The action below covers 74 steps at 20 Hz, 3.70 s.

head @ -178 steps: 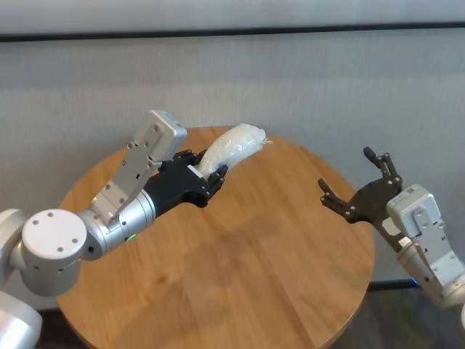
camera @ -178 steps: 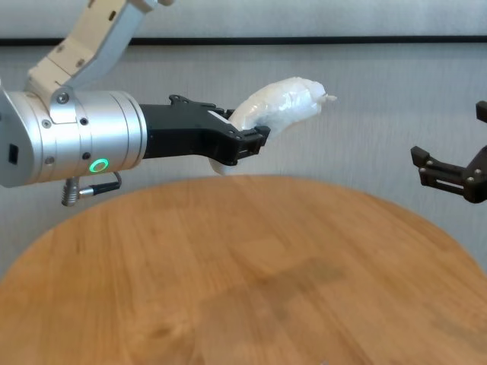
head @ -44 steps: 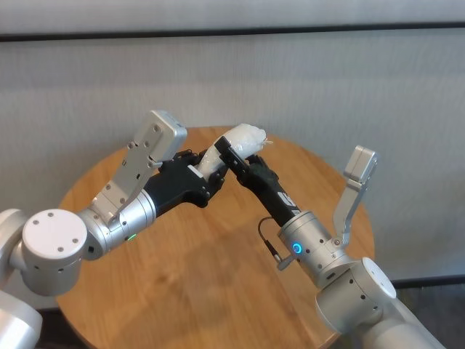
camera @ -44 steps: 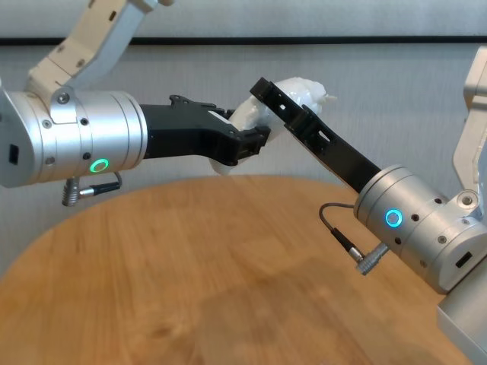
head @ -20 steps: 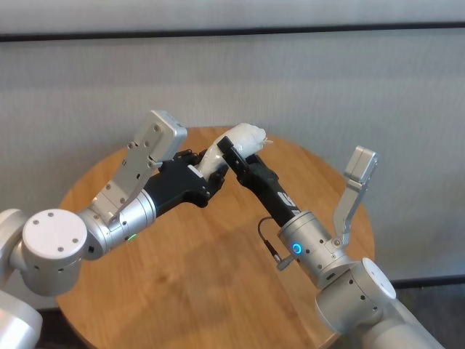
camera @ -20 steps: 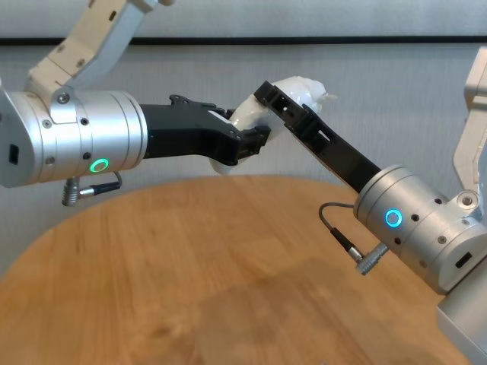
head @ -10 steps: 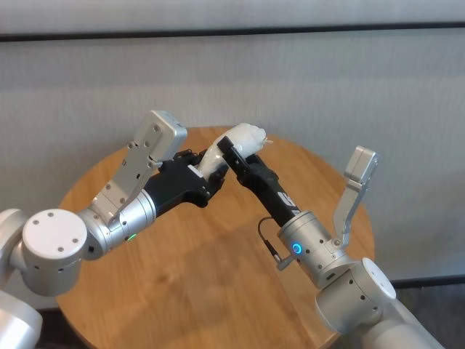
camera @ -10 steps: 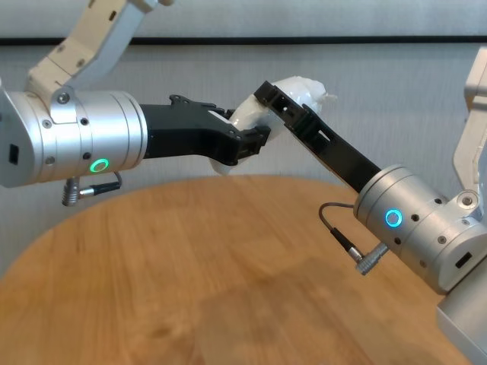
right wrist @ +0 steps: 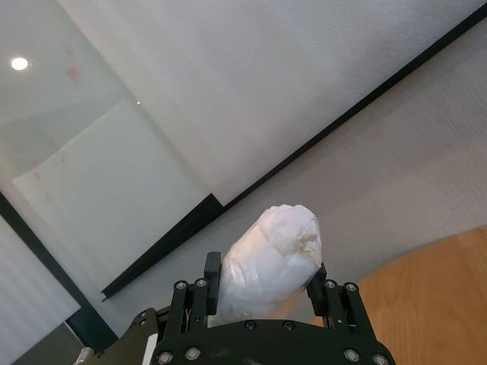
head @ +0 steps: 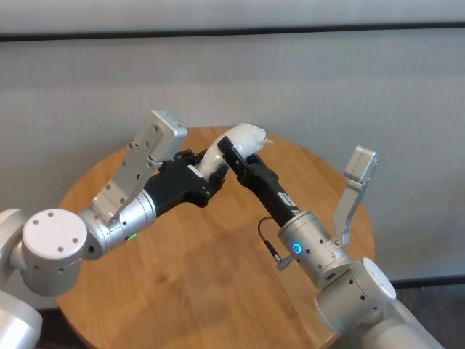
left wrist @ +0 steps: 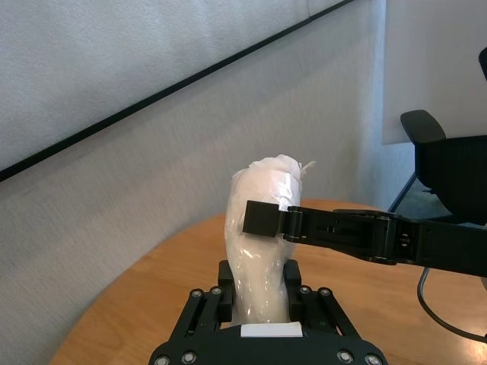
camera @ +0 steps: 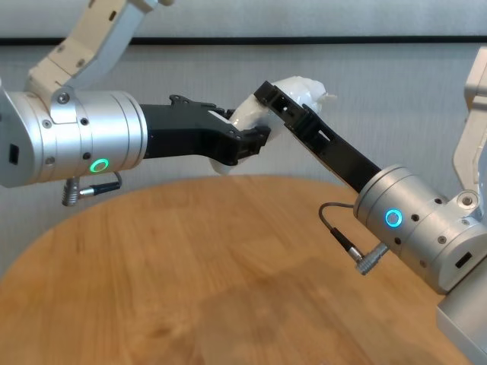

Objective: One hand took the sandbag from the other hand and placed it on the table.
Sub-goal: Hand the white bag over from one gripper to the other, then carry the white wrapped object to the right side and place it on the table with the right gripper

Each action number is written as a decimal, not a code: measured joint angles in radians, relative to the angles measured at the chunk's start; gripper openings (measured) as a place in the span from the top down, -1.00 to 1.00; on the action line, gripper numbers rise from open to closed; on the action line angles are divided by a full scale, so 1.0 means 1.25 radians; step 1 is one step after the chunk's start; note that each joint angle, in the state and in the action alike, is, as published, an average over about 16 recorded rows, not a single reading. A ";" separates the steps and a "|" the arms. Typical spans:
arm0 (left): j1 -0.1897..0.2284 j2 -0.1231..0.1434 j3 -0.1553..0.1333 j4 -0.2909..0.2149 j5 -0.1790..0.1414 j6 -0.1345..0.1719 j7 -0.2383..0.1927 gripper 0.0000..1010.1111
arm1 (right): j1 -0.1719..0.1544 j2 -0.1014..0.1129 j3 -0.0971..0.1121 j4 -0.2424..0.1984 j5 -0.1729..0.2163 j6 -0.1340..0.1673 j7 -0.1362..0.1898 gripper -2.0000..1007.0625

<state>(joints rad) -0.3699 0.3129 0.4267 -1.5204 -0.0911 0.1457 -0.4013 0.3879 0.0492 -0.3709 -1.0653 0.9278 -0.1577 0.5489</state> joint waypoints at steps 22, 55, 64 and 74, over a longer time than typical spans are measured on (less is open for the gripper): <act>0.000 0.000 0.000 0.000 0.000 0.000 0.000 -0.93 | 0.000 0.000 0.000 0.000 0.000 0.000 0.000 -0.31; -0.011 0.060 0.002 -0.001 -0.085 0.021 -0.046 -0.98 | 0.000 0.000 0.000 0.000 0.000 0.000 0.000 -0.31; 0.004 0.086 -0.013 -0.022 -0.086 0.028 -0.033 -0.98 | 0.000 0.000 0.000 0.000 0.000 0.000 0.000 -0.31; 0.042 0.077 -0.071 -0.044 -0.118 0.023 0.044 -0.98 | 0.000 0.000 0.000 0.000 0.000 0.000 0.000 -0.31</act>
<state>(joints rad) -0.3177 0.4094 0.3383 -1.5750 -0.2381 0.1742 -0.3458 0.3879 0.0492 -0.3711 -1.0652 0.9276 -0.1577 0.5490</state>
